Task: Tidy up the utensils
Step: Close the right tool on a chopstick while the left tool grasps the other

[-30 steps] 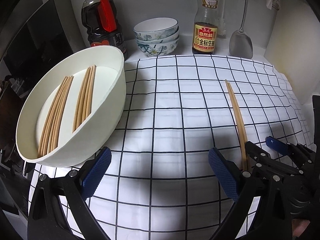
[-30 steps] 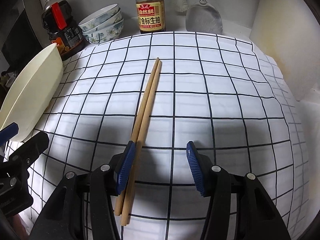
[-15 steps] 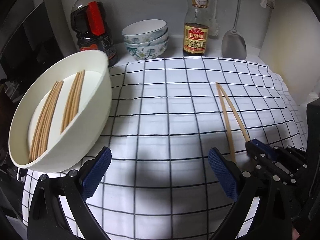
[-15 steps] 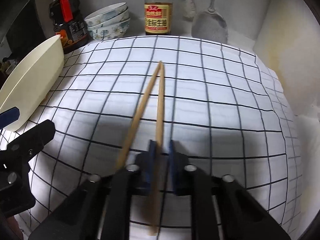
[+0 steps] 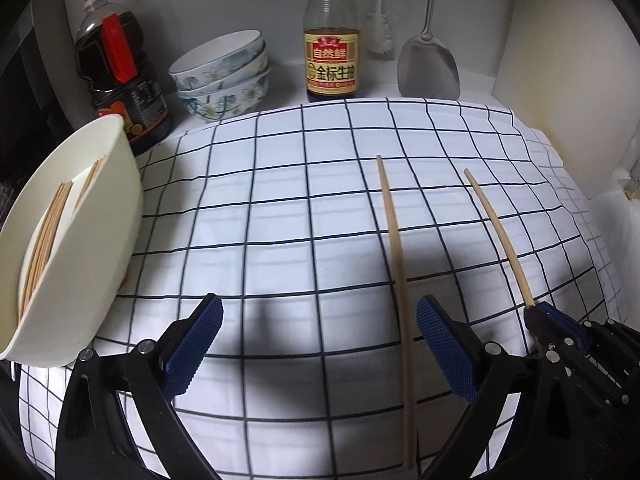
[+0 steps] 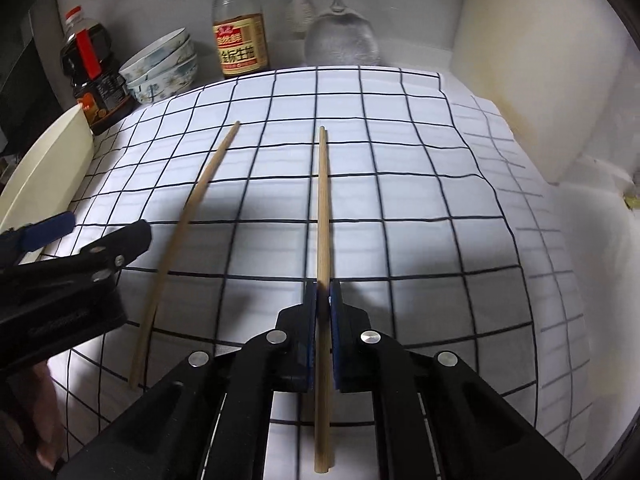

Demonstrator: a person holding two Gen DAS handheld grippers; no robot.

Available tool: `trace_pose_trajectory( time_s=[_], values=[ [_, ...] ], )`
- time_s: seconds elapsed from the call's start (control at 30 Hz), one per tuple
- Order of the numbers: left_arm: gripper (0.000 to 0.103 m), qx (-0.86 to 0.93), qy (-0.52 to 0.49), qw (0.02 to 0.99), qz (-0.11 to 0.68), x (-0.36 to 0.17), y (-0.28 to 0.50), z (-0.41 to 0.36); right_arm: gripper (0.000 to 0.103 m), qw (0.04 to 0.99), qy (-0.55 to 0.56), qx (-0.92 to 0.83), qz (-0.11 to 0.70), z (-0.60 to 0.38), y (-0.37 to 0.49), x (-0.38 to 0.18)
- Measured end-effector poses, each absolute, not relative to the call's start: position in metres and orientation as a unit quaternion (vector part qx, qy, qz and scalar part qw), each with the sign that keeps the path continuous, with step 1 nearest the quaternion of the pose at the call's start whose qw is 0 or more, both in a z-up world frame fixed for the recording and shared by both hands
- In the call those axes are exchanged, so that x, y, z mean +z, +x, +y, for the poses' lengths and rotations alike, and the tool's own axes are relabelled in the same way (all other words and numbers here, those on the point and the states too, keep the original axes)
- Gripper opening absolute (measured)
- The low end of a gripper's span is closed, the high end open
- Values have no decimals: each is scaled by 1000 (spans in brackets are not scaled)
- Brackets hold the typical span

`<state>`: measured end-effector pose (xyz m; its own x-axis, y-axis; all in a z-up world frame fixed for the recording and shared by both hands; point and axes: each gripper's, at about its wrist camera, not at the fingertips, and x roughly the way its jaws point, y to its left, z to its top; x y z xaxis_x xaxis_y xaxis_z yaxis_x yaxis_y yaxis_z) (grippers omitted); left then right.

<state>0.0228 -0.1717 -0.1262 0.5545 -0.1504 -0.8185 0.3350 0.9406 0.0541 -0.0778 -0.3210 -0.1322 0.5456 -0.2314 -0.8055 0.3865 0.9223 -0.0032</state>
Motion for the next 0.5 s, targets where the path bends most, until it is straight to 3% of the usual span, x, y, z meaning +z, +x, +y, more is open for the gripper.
trace_pose_trajectory(
  time_s=[0.07,0.17,0.3,0.33,0.4,0.5],
  values=[
    [96,-139,107,875,452,-130,23,-176,9,875,95,-181,438,-326,-80,-132],
    [96,-142,113,872,454,-135,24,-182,21,876,95,-183,435,-329,-78,-132],
    [91,-144,120,870,455,-141,23,-186,24,878,76,-184,434,-329,-71,-132],
    [80,-142,123,868,459,-143,23,-187,24,879,68,-184,435,-328,-69,-133],
    [72,-145,116,869,459,-144,21,-186,24,879,52,-185,437,-325,-66,-134],
    [52,-163,109,867,459,-143,16,-190,21,880,43,-182,436,-322,-64,-134]
  ],
)
